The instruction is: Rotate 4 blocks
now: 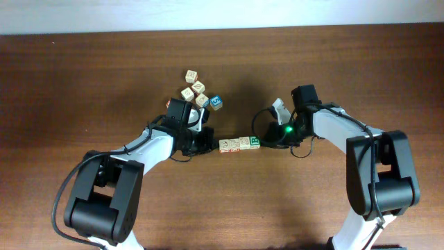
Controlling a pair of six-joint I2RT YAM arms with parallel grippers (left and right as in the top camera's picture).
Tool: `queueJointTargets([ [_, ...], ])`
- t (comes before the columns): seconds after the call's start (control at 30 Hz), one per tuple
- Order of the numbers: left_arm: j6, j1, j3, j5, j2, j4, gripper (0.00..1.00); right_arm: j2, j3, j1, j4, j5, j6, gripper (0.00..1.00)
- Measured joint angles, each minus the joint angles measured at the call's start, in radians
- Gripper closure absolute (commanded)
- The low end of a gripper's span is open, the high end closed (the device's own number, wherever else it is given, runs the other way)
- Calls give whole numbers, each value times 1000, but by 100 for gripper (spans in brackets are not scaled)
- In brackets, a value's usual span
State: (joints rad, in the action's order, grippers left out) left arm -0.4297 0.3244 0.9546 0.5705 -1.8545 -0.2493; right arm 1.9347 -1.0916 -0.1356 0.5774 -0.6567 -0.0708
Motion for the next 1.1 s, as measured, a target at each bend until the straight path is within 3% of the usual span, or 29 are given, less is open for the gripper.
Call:
queueJointTargets([
  [0.2, 0, 0, 0, -1, 0, 5, 100, 0, 0, -4, 12, -7, 1, 96],
  [0.37, 0, 0, 0, 0, 0, 6, 100, 0, 0, -10, -23, 54, -137, 96],
  [0.87, 0, -3, 0, -6, 0, 7, 100, 0, 0, -10, -9, -1, -108, 96],
  [1.1, 0, -3, 0, -10, 0, 7, 100, -87, 0, -10, 24, -26, -108, 96],
])
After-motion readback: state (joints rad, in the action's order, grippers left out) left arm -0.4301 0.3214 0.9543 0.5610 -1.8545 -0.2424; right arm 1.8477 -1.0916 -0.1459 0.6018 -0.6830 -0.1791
